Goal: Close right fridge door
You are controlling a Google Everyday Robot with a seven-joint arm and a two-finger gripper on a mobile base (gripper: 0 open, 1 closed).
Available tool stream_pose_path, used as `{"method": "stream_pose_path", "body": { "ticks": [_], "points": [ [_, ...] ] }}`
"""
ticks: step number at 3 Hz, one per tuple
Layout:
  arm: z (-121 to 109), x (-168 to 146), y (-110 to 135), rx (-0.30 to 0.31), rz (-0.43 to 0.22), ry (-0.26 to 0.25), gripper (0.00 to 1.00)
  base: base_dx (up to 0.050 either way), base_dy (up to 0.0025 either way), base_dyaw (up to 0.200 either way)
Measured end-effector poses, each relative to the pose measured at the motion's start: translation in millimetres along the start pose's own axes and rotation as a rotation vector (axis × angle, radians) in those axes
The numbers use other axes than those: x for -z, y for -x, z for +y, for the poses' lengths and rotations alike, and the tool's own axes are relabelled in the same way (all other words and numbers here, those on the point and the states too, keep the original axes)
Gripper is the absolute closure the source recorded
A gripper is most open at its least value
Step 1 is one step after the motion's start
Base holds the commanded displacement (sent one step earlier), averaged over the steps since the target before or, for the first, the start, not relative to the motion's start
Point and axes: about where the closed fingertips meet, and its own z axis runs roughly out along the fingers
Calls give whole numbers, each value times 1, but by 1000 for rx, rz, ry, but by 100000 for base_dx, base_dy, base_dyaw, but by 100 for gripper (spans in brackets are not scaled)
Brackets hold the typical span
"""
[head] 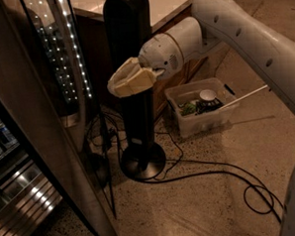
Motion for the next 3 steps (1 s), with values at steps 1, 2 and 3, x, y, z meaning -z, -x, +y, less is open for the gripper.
{"method": "stream_pose_path", "body": {
  "ticks": [1,2,3],
  "points": [
    [0,0,0,0,0,0,100,-5,8,18513],
    [0,0,0,0,0,0,100,3434,256,14184],
    [0,0,0,0,0,0,100,0,0,0]
  ]
}}
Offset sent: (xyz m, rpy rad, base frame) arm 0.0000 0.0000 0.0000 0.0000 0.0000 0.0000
